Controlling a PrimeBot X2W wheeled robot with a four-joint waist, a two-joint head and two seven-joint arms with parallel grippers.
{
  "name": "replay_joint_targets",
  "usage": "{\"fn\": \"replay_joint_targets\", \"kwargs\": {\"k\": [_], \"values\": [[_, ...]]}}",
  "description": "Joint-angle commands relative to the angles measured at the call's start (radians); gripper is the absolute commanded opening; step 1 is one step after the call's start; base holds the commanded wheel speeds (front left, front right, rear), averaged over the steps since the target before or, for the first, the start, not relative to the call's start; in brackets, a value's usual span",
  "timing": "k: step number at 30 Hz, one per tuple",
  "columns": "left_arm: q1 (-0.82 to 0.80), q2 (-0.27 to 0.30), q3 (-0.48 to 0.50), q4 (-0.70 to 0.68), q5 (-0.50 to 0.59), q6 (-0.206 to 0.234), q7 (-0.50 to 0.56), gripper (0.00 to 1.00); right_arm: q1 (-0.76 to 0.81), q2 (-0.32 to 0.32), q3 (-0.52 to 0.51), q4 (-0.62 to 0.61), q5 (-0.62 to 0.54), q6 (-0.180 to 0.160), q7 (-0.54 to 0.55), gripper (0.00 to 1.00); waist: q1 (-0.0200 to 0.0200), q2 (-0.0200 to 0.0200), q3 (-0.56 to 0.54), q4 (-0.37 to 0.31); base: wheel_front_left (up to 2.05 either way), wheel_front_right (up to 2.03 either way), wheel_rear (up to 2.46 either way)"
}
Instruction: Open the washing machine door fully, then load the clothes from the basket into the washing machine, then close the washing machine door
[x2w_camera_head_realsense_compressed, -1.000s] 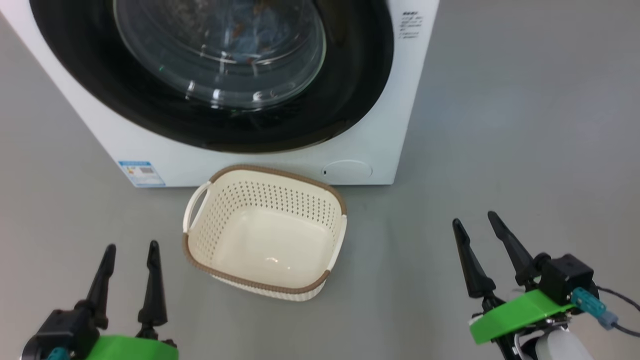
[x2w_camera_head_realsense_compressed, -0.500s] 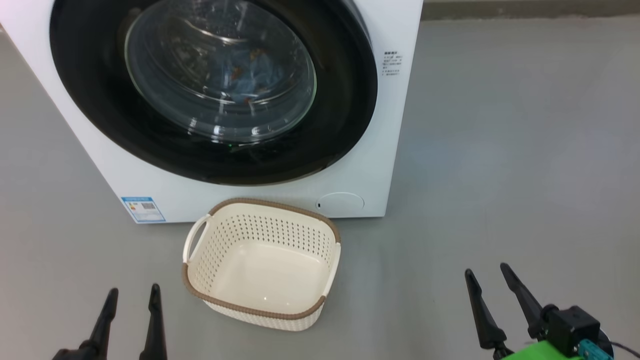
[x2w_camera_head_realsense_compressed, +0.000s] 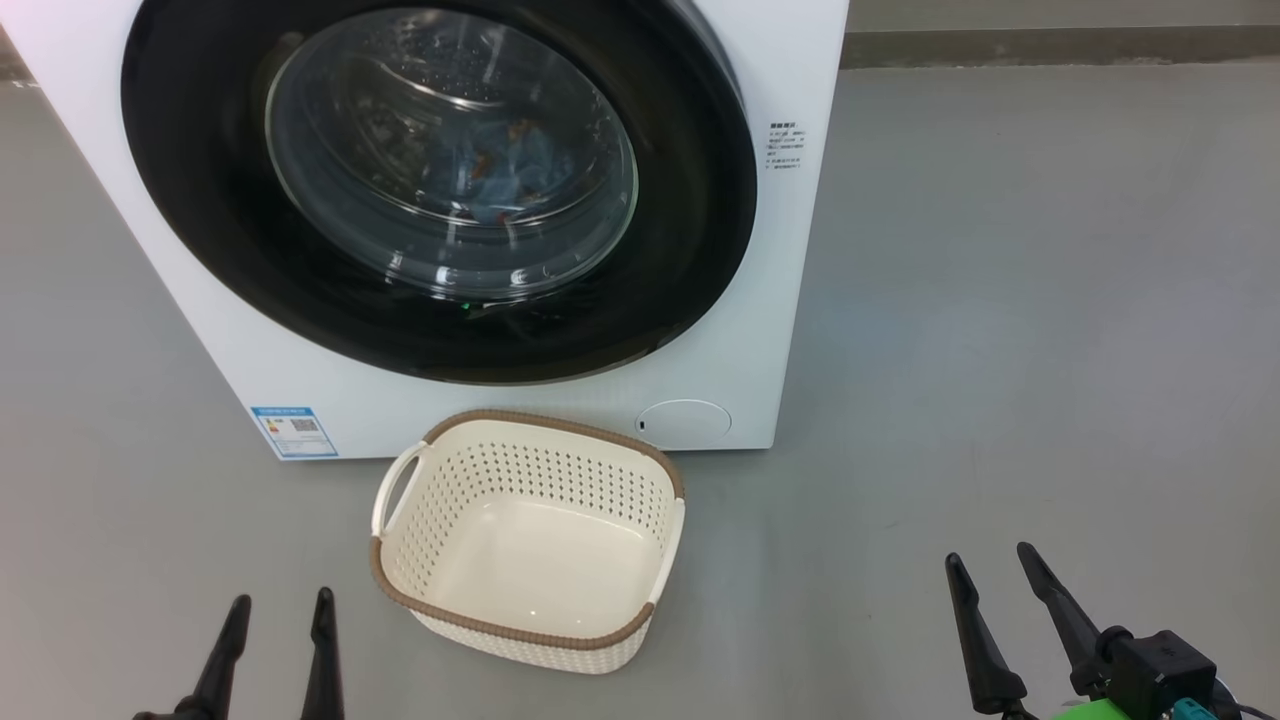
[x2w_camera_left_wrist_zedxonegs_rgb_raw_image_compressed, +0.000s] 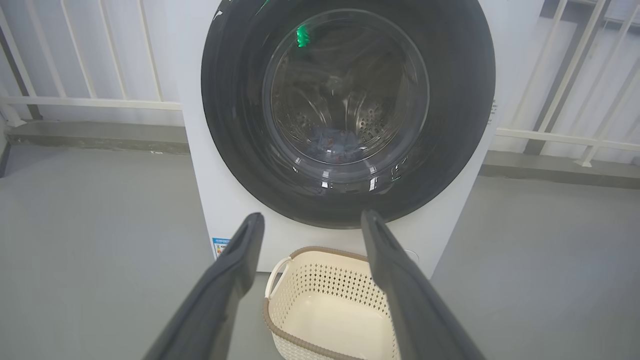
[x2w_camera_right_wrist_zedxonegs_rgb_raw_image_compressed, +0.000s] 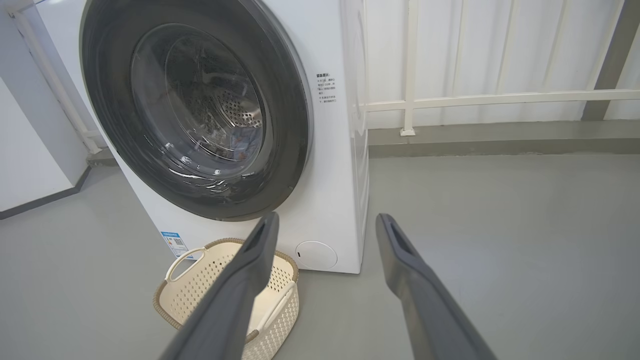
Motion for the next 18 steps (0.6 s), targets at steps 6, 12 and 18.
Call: {"fn": "replay_joint_targets", "kwargs": {"k": [6, 12, 18], "values": [[-0.018, 0.01, 0.026, -0.03, 0.006, -0.002, -0.006, 1.0, -0.018, -0.003, 0.019, -0.028, -0.002, -0.006, -0.005, 1.0, 0.0, 0.0, 0.002, 0.007, 0.0, 0.0, 0.0], [0.0, 0.006, -0.014, 0.0, 0.002, 0.0, 0.0, 0.0, 0.001, 0.001, -0.001, 0.004, 0.001, 0.0, 0.0, 0.0, 0.0, 0.0, 0.003, 0.009, 0.0, 0.0, 0.0], [-0.002, -0.002, -0.018, 0.026, -0.048, 0.001, 0.01, 0.0, 0.004, 0.001, 0.001, 0.028, 0.052, 0.0, 0.009, 0.0, 0.0009, 0.0, 0.003, 0.007, 0.0, 0.0, 0.0]]}}
